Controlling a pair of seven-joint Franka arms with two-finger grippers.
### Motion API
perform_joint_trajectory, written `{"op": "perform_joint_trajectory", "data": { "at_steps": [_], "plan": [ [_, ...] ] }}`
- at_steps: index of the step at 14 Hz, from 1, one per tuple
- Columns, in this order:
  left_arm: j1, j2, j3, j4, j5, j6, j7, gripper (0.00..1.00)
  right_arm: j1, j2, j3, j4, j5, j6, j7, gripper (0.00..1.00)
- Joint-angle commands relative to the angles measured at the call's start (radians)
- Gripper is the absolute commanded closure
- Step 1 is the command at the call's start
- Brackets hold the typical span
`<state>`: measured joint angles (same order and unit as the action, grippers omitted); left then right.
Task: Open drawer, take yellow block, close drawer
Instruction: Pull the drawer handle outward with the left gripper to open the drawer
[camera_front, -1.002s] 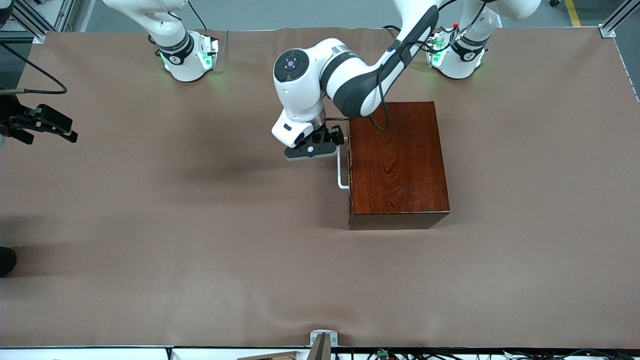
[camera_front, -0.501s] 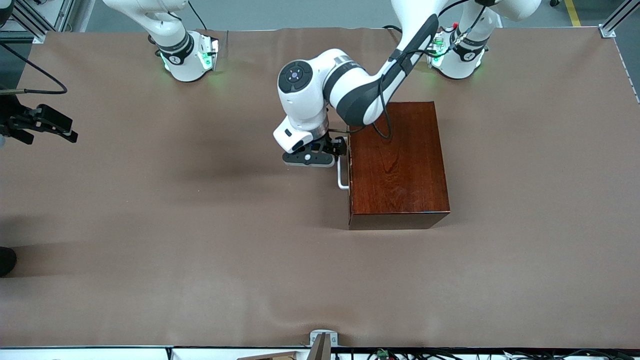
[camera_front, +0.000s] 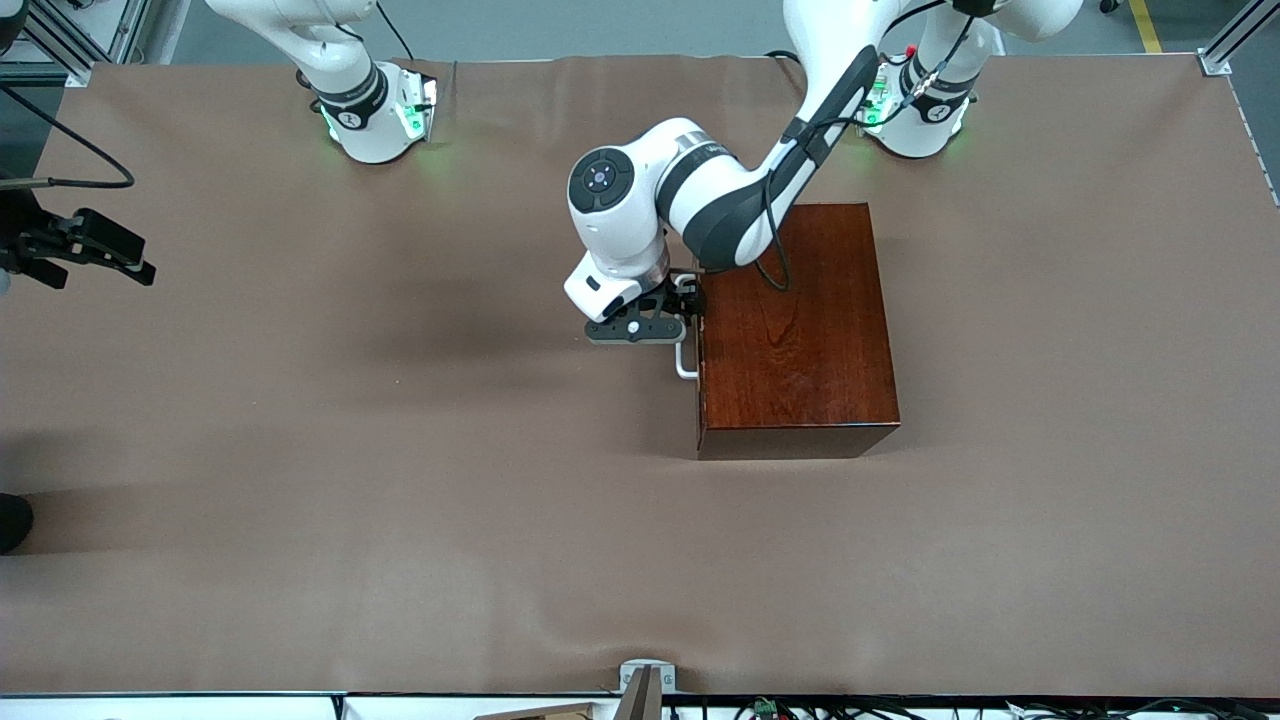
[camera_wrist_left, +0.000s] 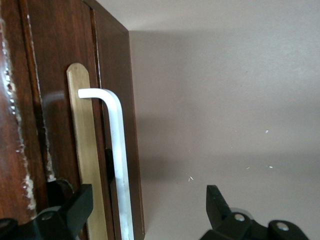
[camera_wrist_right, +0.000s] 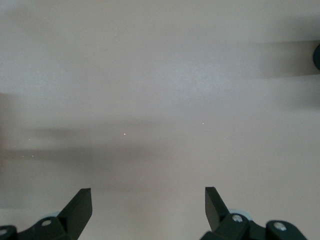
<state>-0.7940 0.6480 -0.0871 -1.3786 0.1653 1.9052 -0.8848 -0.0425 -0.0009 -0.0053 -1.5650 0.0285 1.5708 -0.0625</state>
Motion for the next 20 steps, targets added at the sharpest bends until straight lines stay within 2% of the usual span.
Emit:
{"op": "perform_joint_trajectory", "data": {
  "at_steps": [1, 9, 16, 20],
  "plan": [
    [-0.002, 0.002, -0.002, -0.007, 0.02, 0.005, -0.043, 0.0, -0.019, 0.002, 0.013, 0.014, 0.005, -0.009, 0.003, 0.0],
    [-0.013, 0.048, -0.002, -0.007, 0.022, 0.09, -0.079, 0.0, -0.019, 0.002, 0.013, 0.014, 0.005, -0.009, 0.003, 0.0],
    [-0.025, 0.047, -0.01, 0.003, 0.017, 0.092, -0.131, 0.0, -0.019, 0.002, 0.013, 0.014, 0.005, -0.009, 0.003, 0.0],
    [-0.048, 0.053, -0.01, 0.003, 0.011, 0.152, -0.143, 0.0, -0.017, 0.002, 0.013, 0.014, 0.005, -0.011, 0.003, 0.0]
  ]
}}
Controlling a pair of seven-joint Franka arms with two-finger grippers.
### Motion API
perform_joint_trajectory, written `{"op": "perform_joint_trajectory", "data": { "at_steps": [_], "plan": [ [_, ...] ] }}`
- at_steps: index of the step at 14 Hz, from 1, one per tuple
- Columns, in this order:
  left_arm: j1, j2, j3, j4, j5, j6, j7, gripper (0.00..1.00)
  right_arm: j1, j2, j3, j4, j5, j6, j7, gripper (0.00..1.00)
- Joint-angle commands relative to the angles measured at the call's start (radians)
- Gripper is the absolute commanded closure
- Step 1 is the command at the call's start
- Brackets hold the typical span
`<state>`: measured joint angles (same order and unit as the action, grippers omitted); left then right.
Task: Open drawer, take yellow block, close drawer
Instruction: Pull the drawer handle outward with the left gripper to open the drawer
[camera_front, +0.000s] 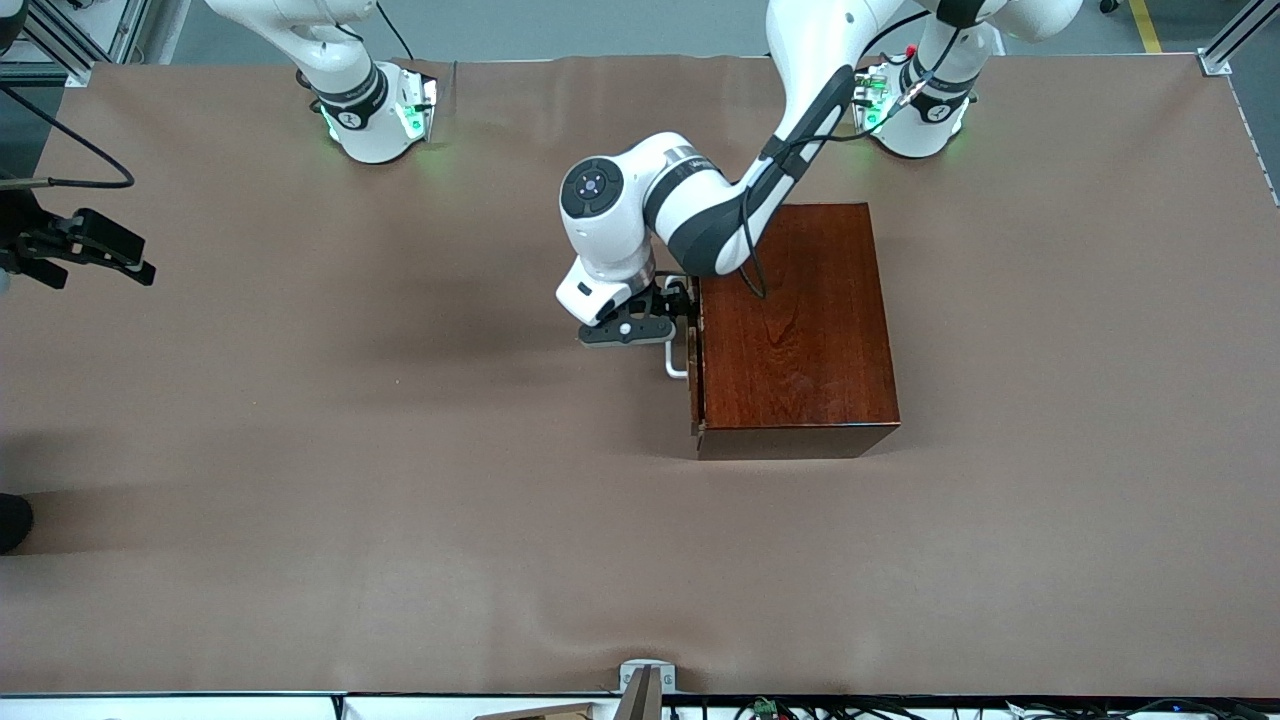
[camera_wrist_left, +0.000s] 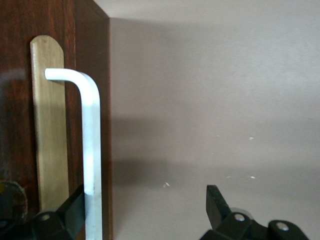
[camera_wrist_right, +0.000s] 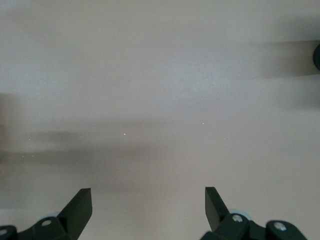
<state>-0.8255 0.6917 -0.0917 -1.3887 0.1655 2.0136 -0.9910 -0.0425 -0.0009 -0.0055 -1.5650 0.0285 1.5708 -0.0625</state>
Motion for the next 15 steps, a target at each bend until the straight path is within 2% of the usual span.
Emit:
{"op": "perform_joint_trajectory", "data": {
  "at_steps": [1, 15],
  "plan": [
    [-0.018, 0.017, -0.008, 0.013, 0.011, 0.062, -0.037, 0.0, -0.019, 0.002, 0.013, 0.014, 0.005, -0.009, 0.003, 0.0],
    [-0.034, 0.058, -0.009, 0.017, 0.006, 0.237, -0.032, 0.0, -0.017, 0.002, 0.013, 0.014, 0.005, -0.009, 0.003, 0.0]
  ]
}}
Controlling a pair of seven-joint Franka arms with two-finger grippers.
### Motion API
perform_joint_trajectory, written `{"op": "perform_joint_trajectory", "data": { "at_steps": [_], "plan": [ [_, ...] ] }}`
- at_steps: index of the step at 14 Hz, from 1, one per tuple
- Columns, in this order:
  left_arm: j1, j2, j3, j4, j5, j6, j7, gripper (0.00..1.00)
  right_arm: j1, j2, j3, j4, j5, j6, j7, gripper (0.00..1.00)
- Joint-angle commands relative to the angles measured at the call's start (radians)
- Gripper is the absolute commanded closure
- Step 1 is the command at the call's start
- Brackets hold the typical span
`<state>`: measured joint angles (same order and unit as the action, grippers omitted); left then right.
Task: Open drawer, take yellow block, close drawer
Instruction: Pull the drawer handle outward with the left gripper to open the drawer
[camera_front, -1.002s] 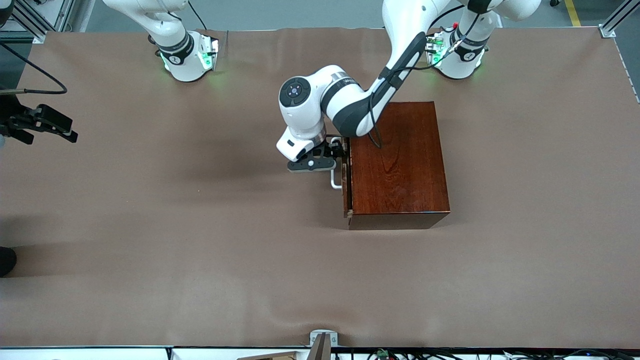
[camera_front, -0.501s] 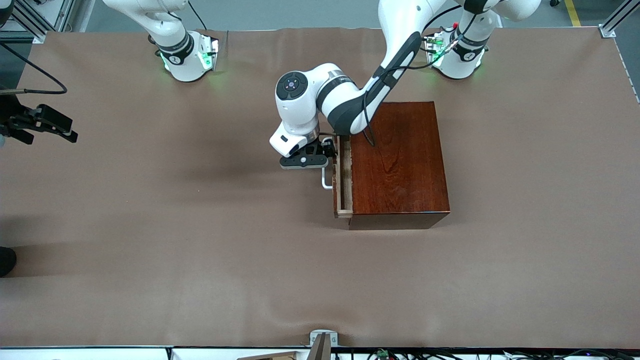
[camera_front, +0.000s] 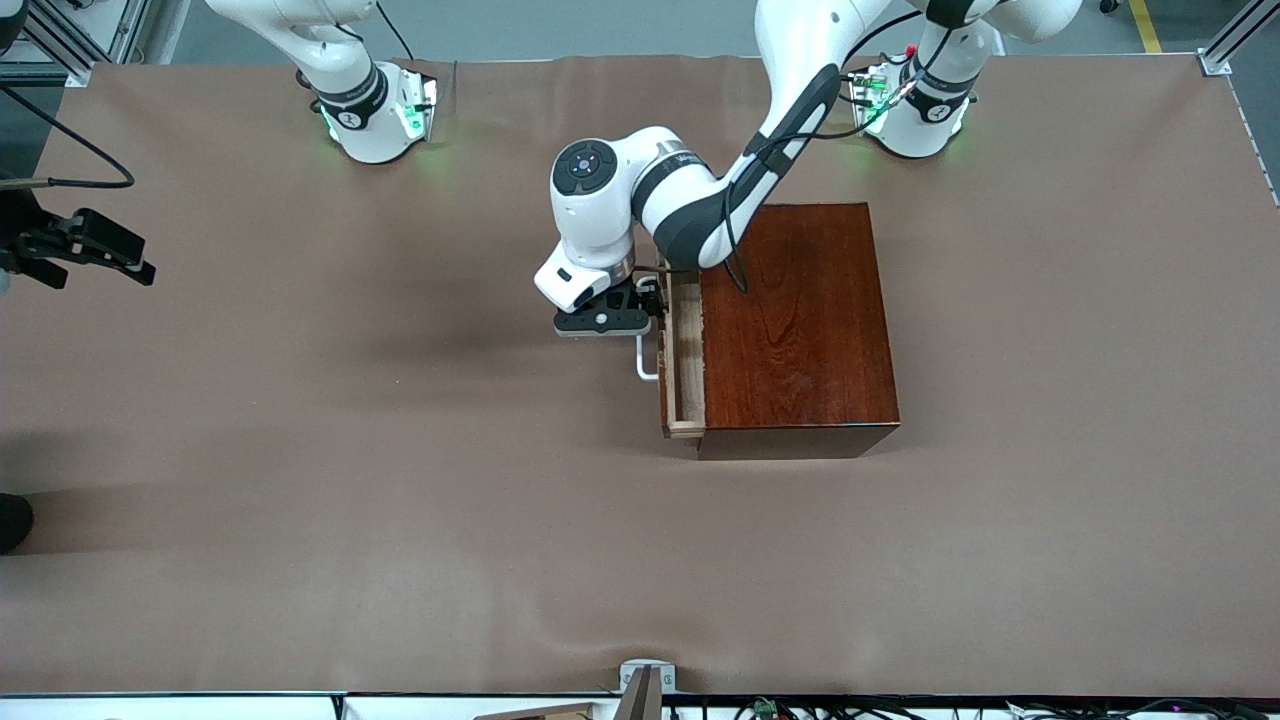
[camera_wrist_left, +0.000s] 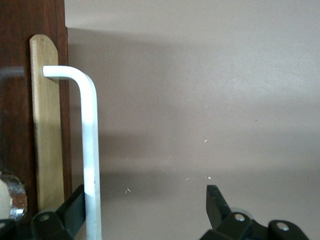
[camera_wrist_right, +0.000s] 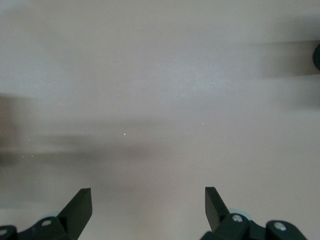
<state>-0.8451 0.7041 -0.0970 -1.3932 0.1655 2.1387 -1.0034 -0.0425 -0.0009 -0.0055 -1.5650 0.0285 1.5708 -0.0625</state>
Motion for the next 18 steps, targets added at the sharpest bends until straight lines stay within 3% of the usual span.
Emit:
{"op": "perform_joint_trajectory", "data": {
  "at_steps": [1, 18],
  "plan": [
    [-0.014, 0.051, -0.004, 0.026, 0.006, 0.124, -0.02, 0.0, -0.017, 0.002, 0.013, 0.014, 0.005, -0.011, 0.003, 0.0],
    [0.009, 0.067, -0.003, 0.052, 0.005, 0.156, 0.0, 0.0, -0.016, 0.002, 0.013, 0.014, 0.005, -0.009, 0.003, 0.0]
  ]
}}
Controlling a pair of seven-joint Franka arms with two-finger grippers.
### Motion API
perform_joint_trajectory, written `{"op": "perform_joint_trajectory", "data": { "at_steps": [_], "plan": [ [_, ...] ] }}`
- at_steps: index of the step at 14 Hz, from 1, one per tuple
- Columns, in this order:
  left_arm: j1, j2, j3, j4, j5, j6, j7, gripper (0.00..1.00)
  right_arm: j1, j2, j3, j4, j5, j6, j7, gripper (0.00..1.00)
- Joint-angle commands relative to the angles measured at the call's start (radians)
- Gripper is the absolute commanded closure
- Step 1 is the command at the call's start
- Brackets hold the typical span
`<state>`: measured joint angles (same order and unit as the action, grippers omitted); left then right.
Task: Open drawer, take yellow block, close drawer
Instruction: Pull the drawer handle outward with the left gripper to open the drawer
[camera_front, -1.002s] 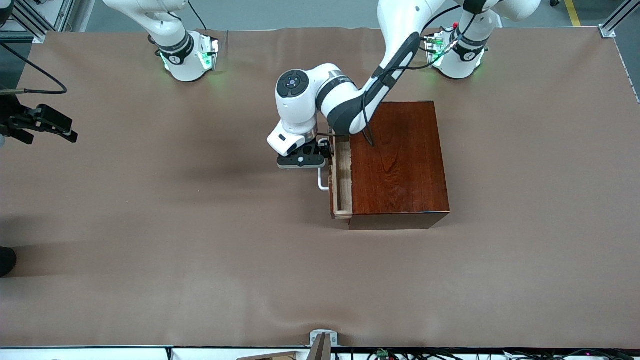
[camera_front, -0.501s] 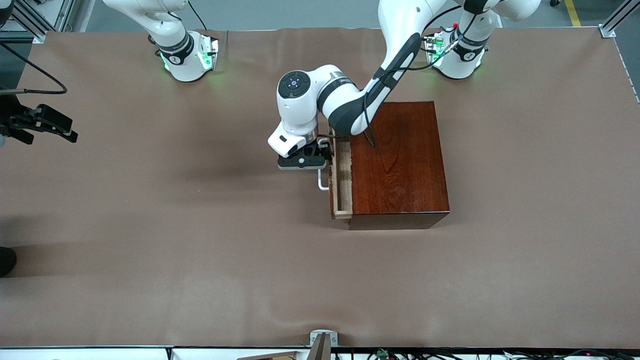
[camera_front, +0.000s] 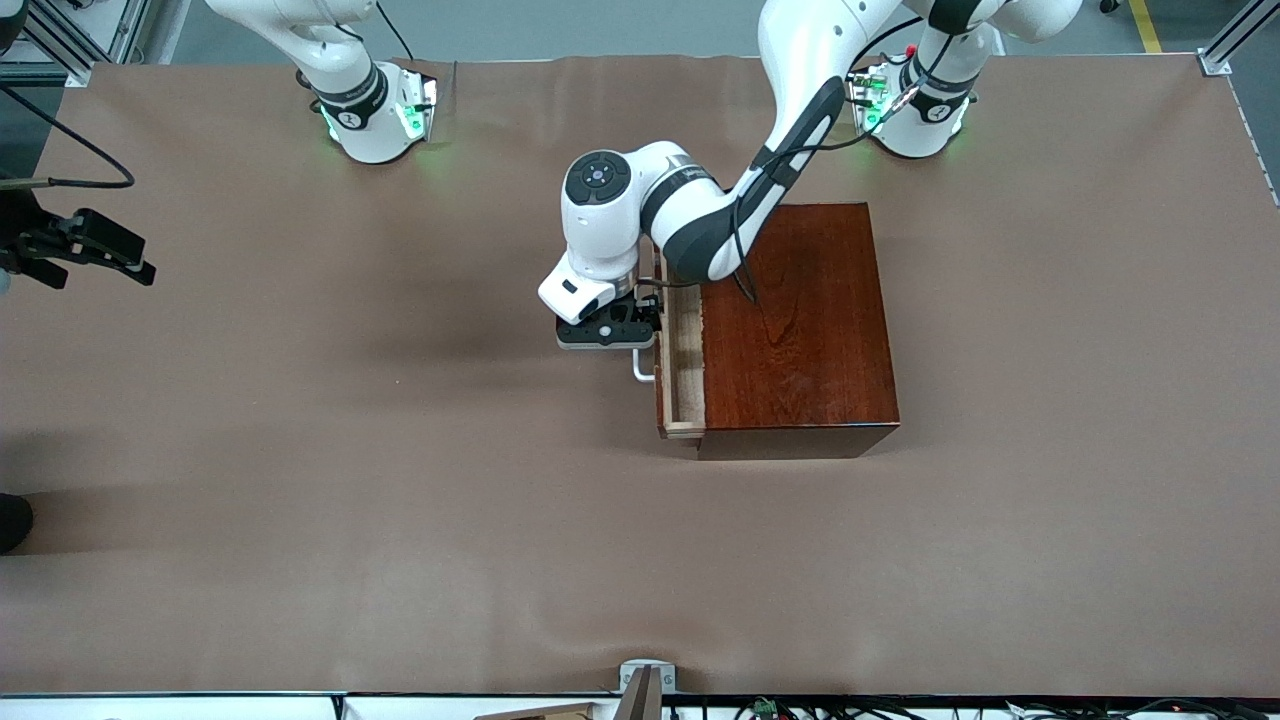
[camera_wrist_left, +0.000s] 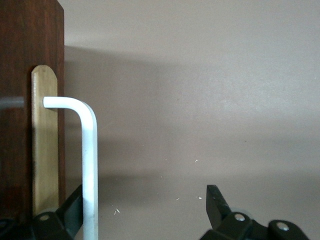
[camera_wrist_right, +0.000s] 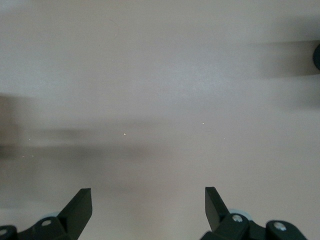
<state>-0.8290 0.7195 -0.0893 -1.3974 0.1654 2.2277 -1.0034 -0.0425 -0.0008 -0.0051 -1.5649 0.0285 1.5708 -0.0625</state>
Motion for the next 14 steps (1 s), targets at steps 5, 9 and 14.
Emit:
{"op": "perform_joint_trajectory", "data": {
  "at_steps": [5, 9, 14],
  "plan": [
    [-0.018, 0.054, -0.012, 0.078, -0.004, 0.067, -0.003, 0.0, -0.017, 0.002, 0.013, 0.014, 0.005, -0.009, 0.003, 0.0],
    [-0.021, 0.046, -0.01, 0.078, -0.009, 0.061, -0.001, 0.0, -0.019, 0.002, 0.013, 0.014, 0.005, -0.009, 0.003, 0.0],
    [-0.007, 0.038, -0.01, 0.077, -0.009, -0.016, 0.003, 0.0, -0.017, 0.002, 0.013, 0.014, 0.005, -0.009, 0.003, 0.0]
  ]
}}
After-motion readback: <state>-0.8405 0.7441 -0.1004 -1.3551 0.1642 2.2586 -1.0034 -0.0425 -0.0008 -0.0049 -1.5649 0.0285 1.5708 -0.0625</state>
